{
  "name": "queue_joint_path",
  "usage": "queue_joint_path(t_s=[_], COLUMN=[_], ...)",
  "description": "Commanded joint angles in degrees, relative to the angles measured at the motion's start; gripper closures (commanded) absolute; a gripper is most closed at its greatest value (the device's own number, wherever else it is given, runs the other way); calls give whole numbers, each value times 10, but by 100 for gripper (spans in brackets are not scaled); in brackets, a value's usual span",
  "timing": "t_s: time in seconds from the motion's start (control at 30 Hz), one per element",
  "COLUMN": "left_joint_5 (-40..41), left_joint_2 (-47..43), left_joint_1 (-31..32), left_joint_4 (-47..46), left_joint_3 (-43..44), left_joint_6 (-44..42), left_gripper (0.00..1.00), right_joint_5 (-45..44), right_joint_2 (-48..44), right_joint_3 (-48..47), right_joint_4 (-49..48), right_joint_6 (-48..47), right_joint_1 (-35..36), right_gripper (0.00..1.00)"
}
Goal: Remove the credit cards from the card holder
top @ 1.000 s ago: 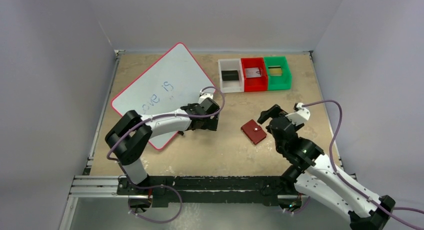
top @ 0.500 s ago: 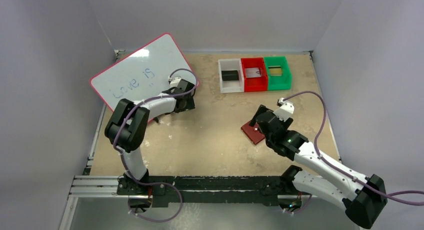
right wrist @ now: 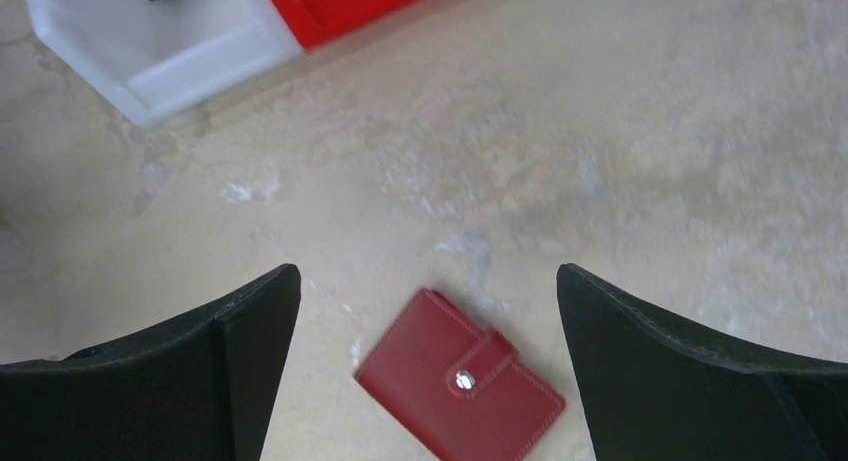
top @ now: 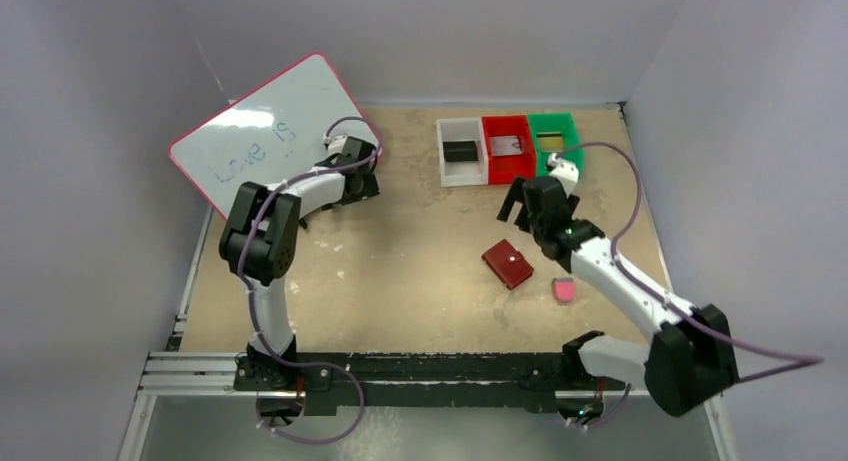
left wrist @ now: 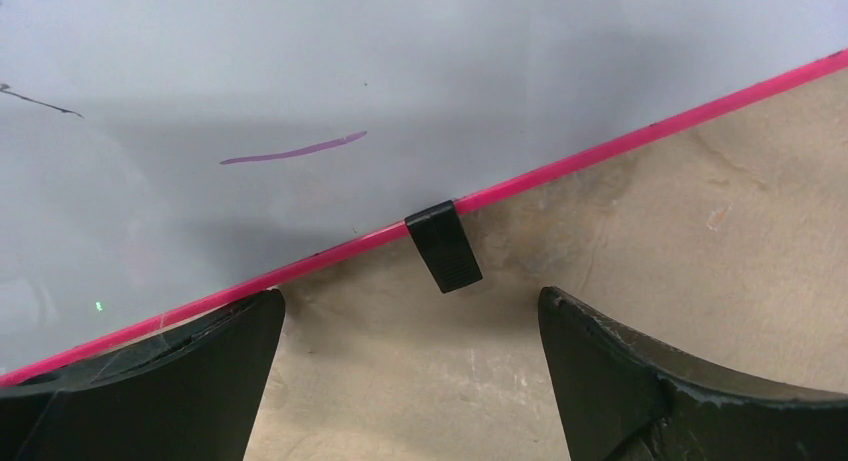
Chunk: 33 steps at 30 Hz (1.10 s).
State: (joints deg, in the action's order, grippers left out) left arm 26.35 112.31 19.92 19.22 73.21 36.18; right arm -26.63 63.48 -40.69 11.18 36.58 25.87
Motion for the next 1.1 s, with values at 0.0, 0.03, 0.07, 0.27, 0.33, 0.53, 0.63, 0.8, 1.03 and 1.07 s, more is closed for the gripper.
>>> queue_joint_path(t_s=[0.0, 0.03, 0.07, 0.27, 0.33, 0.53, 0.63, 0.8, 1.03, 1.07], left_joint_5=[16, 11, 4, -136, -169, -209, -210, -156, -116, -112], left_joint_2=[3, 2, 0, -60, -90, -189, -247, -338, -421, -428], left_joint_1=[-23, -25, -25, -24, -24, -22, -22, -22, -22, -22], left_joint_4=[0, 0, 1, -49, -58, -39, -32, 5, 61, 68], left_joint_3=[32, 33, 33, -26, -52, -106, -133, -151, -151, -150], left_joint_6=[-8, -10, -15, -22, -19, -15, -11, -19, -33, -37], left_gripper=[0, 0, 0, 0, 1, 0, 0, 0, 0, 0], right_joint_5=[67, 81, 82, 122, 132, 152, 165, 187, 157, 155], right_joint_2=[107, 139, 169, 334, 373, 460, 484, 507, 544, 548], right_joint_3=[-121, -152, -184, -353, -391, -450, -462, -462, -475, -478], right_joint_4=[-66, -67, -67, -57, -53, -45, -42, -57, -49, -45], right_joint_6=[-98, -113, -129, -209, -225, -245, -250, -260, -254, -252], right_joint_1=[-48, -55, -60, -80, -82, -83, -83, -82, -82, -81], right_gripper=[0, 0, 0, 0, 0, 3, 7, 11, 11, 11])
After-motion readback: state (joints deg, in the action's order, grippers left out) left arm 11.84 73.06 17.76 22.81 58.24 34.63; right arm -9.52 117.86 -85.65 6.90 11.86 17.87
